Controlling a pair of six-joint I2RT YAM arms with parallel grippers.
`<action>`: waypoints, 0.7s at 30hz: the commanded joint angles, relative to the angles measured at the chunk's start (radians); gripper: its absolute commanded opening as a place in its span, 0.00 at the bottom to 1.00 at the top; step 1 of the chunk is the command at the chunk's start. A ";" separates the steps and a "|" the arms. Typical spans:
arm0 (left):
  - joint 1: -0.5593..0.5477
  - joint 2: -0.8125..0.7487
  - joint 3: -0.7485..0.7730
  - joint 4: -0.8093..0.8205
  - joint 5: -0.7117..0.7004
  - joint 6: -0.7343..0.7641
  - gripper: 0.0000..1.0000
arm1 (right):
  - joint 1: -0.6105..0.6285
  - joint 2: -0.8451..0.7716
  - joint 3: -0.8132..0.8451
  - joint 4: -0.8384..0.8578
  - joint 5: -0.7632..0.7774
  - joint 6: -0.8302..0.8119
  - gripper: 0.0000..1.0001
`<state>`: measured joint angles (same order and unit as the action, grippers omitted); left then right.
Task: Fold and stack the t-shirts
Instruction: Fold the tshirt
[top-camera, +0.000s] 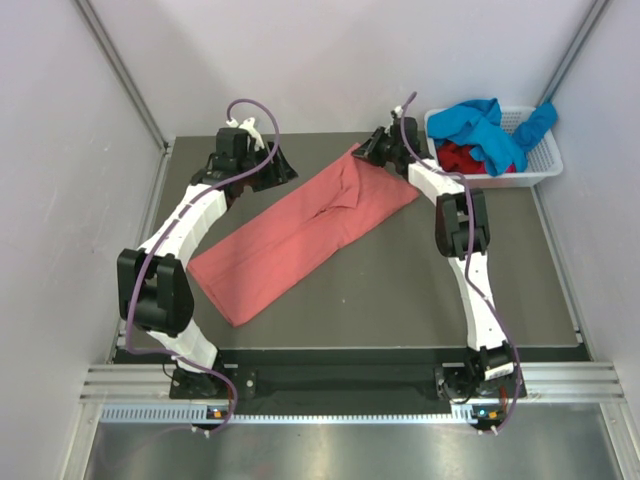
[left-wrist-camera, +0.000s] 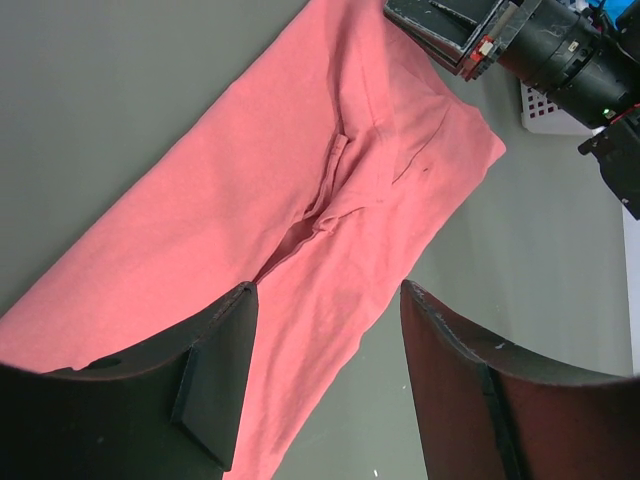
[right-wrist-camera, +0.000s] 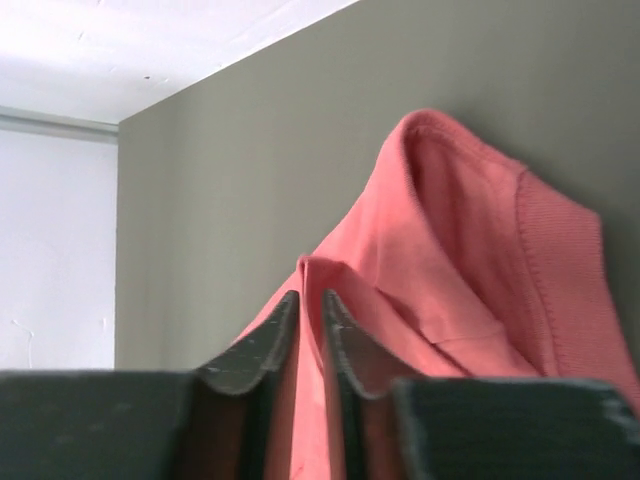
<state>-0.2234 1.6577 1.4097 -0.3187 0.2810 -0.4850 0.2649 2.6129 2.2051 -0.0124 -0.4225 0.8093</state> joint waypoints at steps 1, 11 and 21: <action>0.006 -0.045 0.034 0.012 0.026 0.002 0.64 | -0.006 0.012 0.033 0.016 -0.005 -0.022 0.17; 0.009 -0.049 0.066 -0.011 0.035 0.008 0.64 | -0.035 -0.102 0.036 -0.198 -0.038 -0.194 0.32; 0.009 -0.052 0.084 -0.016 0.063 -0.024 0.64 | -0.032 -0.401 -0.410 -0.176 -0.107 -0.326 0.56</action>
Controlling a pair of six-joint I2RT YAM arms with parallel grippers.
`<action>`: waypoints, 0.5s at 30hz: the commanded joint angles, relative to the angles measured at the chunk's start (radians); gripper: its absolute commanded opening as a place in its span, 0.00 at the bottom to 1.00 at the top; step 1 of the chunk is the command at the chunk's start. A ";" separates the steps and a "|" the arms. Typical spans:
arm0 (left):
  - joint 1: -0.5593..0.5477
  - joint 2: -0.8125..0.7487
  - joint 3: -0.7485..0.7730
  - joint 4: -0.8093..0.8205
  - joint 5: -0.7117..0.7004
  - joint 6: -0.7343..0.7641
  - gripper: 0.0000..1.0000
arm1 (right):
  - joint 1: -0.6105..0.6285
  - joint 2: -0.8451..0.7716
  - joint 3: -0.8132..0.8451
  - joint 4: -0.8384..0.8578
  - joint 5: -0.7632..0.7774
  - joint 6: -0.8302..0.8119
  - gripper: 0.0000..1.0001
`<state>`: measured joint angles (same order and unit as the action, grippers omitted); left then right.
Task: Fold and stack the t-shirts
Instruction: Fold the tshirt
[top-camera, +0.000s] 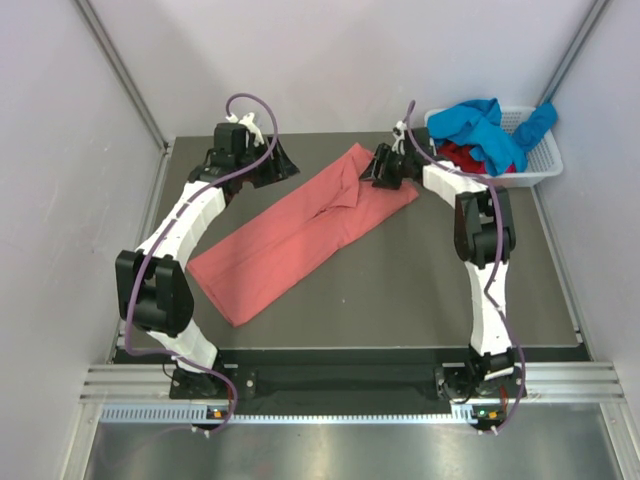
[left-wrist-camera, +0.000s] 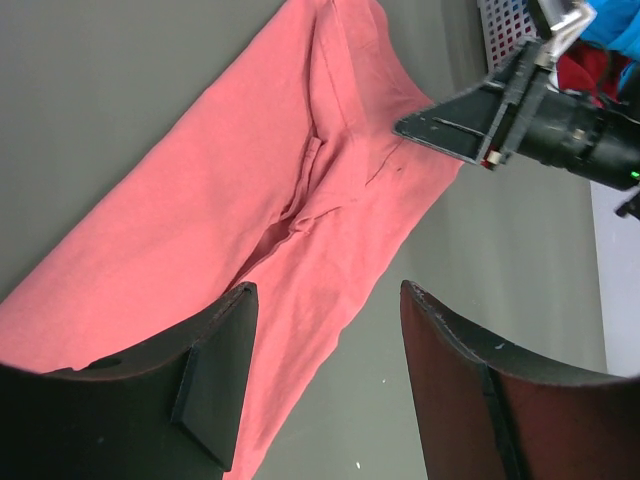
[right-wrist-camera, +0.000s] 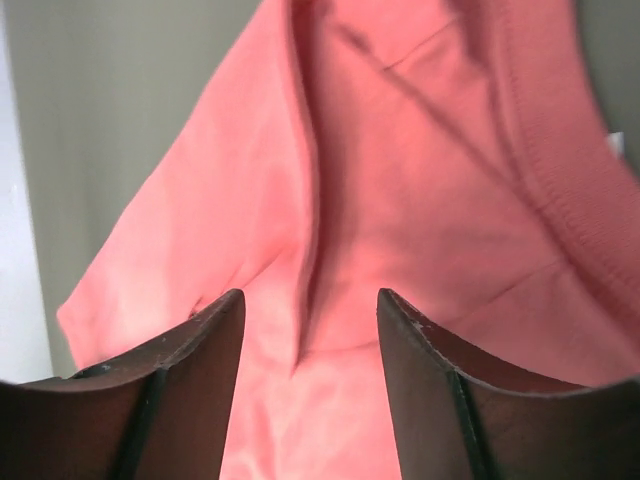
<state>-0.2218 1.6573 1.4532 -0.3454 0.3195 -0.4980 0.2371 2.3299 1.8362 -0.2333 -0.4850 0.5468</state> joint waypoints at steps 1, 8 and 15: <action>0.007 -0.053 0.039 0.011 0.026 -0.014 0.64 | -0.002 -0.130 -0.076 0.061 -0.050 -0.064 0.56; 0.007 -0.059 0.010 0.020 0.033 -0.030 0.63 | 0.004 -0.078 -0.069 0.083 -0.096 -0.038 0.57; 0.007 -0.068 0.003 0.022 0.030 -0.031 0.63 | 0.025 0.022 0.047 0.061 -0.112 -0.021 0.56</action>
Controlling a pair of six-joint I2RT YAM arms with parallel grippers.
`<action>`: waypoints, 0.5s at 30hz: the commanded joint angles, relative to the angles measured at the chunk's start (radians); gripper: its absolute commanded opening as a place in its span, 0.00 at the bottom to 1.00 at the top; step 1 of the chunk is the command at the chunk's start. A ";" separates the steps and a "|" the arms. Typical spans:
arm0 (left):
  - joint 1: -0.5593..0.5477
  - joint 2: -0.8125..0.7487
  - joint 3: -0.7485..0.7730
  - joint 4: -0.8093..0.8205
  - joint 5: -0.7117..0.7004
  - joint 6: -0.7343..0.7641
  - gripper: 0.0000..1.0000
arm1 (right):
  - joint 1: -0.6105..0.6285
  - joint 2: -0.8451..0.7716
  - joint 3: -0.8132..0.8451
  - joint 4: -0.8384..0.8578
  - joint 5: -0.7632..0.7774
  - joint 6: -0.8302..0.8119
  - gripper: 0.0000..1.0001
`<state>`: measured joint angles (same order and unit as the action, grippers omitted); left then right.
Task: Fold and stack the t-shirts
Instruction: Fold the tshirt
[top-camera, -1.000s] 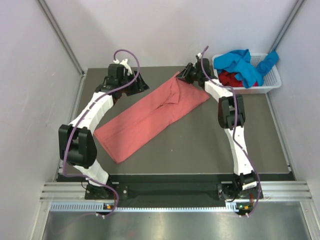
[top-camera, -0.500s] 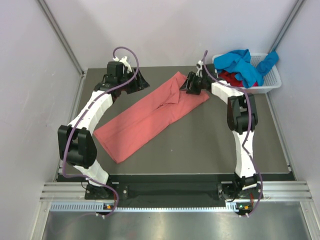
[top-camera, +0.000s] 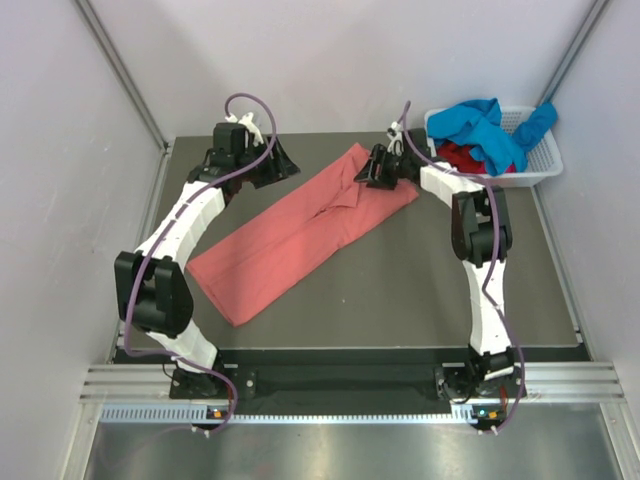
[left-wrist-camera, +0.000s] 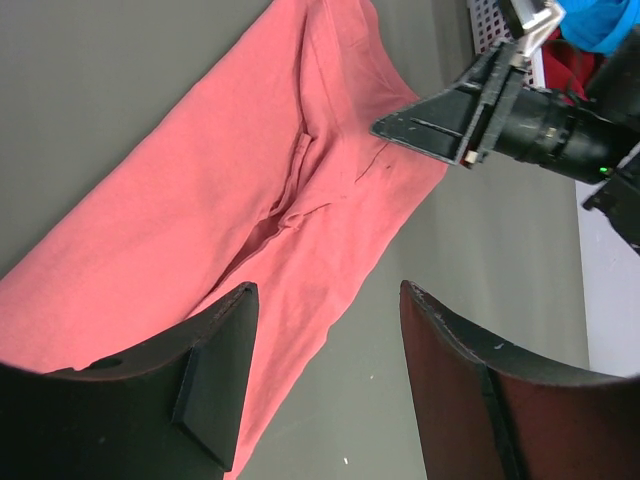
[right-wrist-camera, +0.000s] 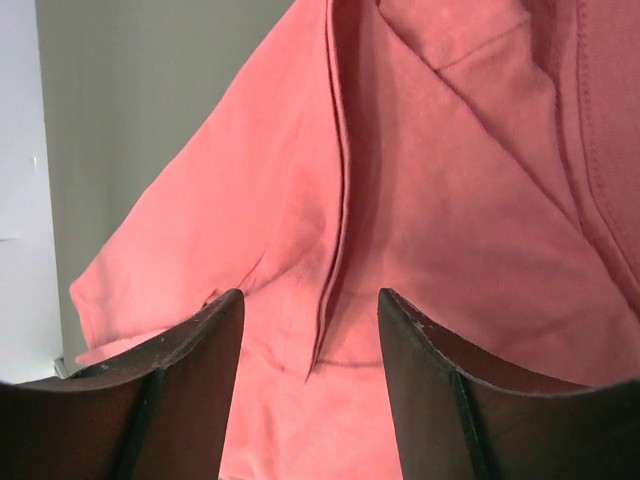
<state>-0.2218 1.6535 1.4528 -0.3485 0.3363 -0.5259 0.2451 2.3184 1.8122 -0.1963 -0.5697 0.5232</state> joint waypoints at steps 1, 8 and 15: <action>0.007 -0.066 0.003 0.023 0.012 -0.002 0.63 | 0.019 0.045 0.081 0.029 -0.029 0.011 0.56; 0.009 -0.069 0.011 0.013 0.006 0.012 0.63 | 0.043 0.082 0.119 0.034 -0.035 0.031 0.52; 0.012 -0.066 0.015 0.008 0.006 0.015 0.63 | 0.071 0.098 0.162 0.034 -0.042 0.057 0.35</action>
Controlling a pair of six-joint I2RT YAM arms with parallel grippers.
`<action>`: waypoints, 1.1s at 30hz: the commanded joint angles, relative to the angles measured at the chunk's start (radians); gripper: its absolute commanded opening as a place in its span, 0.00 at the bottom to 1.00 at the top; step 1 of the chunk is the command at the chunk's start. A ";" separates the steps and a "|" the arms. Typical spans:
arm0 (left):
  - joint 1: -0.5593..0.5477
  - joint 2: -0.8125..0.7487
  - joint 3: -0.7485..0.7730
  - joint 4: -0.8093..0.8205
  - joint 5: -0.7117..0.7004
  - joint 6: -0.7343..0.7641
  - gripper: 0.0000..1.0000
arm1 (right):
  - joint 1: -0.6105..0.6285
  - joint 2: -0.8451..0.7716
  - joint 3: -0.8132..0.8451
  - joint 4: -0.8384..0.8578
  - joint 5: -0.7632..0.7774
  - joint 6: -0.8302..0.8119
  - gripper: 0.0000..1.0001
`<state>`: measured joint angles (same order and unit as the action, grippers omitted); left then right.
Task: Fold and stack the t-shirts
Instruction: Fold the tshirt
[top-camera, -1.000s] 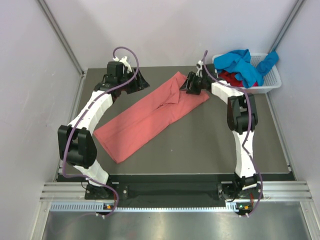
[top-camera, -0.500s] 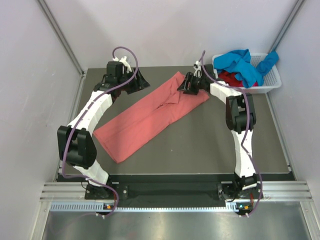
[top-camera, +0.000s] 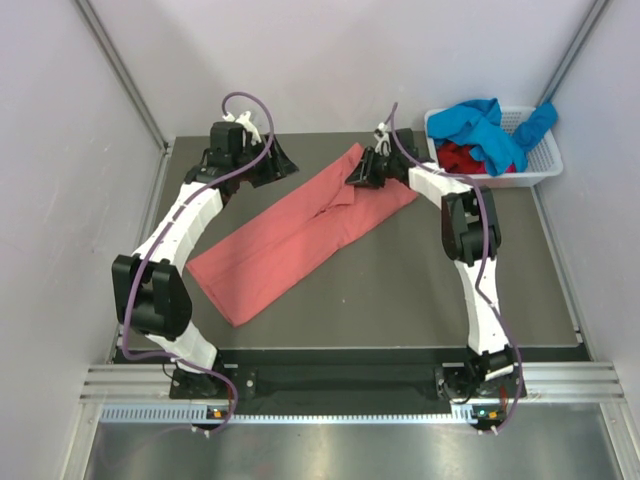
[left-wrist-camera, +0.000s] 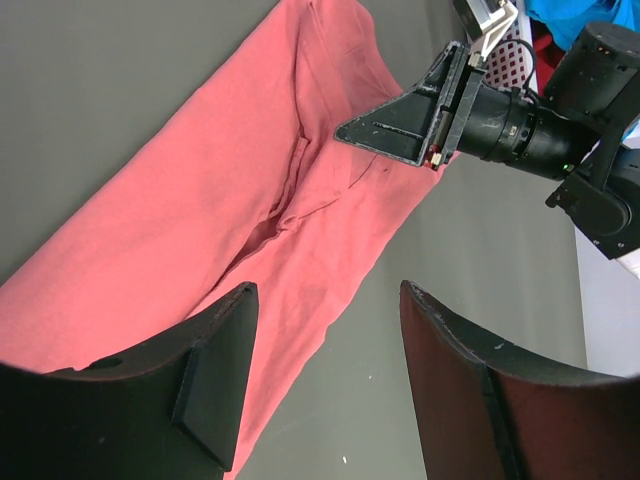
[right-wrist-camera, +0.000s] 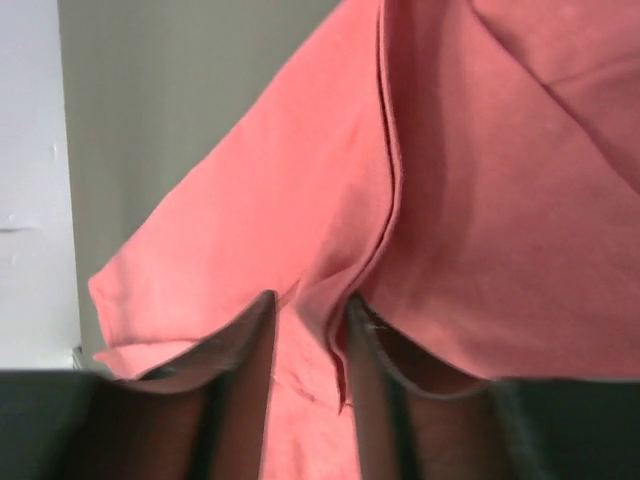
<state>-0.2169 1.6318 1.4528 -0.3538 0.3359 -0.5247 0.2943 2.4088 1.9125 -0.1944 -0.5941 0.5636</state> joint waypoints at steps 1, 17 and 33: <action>0.007 -0.046 0.017 0.013 0.008 0.014 0.63 | 0.023 0.013 0.075 0.033 -0.018 0.021 0.30; 0.027 -0.056 0.021 -0.007 0.014 0.031 0.64 | 0.115 0.127 0.246 0.081 -0.044 0.166 0.38; 0.051 -0.064 0.041 -0.060 -0.029 0.043 0.63 | 0.055 0.058 0.272 -0.029 -0.038 0.067 0.52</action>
<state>-0.1707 1.6096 1.4532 -0.4110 0.3122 -0.4950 0.3630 2.5450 2.1433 -0.1841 -0.6323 0.7013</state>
